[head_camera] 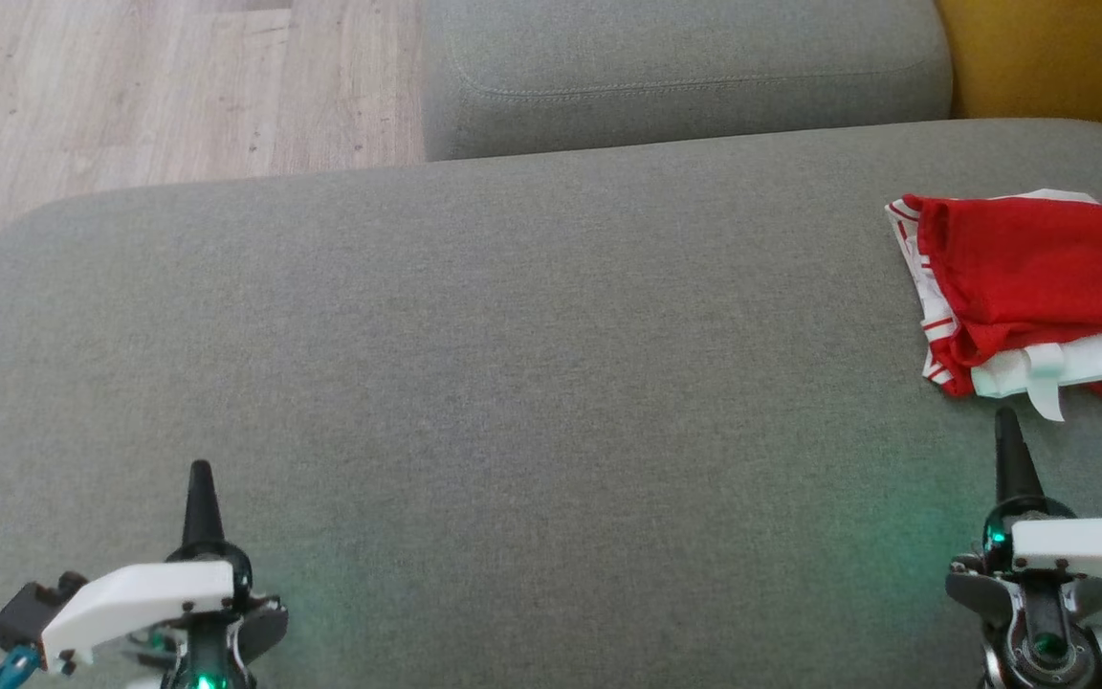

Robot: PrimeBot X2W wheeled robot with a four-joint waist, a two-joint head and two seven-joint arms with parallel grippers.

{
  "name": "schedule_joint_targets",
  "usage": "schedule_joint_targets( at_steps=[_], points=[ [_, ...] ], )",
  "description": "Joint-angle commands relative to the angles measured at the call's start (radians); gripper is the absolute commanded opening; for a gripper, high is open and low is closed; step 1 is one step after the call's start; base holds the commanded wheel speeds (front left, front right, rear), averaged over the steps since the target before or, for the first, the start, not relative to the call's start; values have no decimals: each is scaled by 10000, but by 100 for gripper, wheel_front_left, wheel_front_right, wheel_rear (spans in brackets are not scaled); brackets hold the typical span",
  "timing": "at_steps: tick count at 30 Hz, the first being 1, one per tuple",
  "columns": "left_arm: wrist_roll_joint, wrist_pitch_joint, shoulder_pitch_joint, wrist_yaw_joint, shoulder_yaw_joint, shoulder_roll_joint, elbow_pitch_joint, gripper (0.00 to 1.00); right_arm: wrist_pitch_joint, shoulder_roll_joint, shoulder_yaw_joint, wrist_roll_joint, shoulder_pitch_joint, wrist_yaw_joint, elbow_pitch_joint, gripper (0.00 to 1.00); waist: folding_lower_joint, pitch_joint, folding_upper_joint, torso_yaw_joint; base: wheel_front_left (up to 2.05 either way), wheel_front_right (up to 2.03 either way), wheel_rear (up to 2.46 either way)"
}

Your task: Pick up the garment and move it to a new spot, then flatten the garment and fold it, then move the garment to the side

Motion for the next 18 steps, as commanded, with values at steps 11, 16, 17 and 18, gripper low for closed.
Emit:
schedule_joint_targets(
  at_steps=[11,16,17,18],
  points=[
    [-1144,367,-369,-194,620,66,-446,0,393,-56,46,1302,-477,-6,-509,0,0,-39,0,34,0,0,0],
    [-1621,515,-367,-242,746,68,-482,0,536,-58,6,1834,-480,-7,-554,0,0,-57,0,50,0,0,0],
    [-1717,545,-367,-252,771,68,-489,0,564,-58,-2,1941,-480,-7,-563,0,0,-61,0,53,0,0,0],
    [-1813,574,-367,-262,797,69,-497,0,593,-58,-10,2048,-481,-7,-572,0,0,-64,0,56,0,0,0]
  ],
)
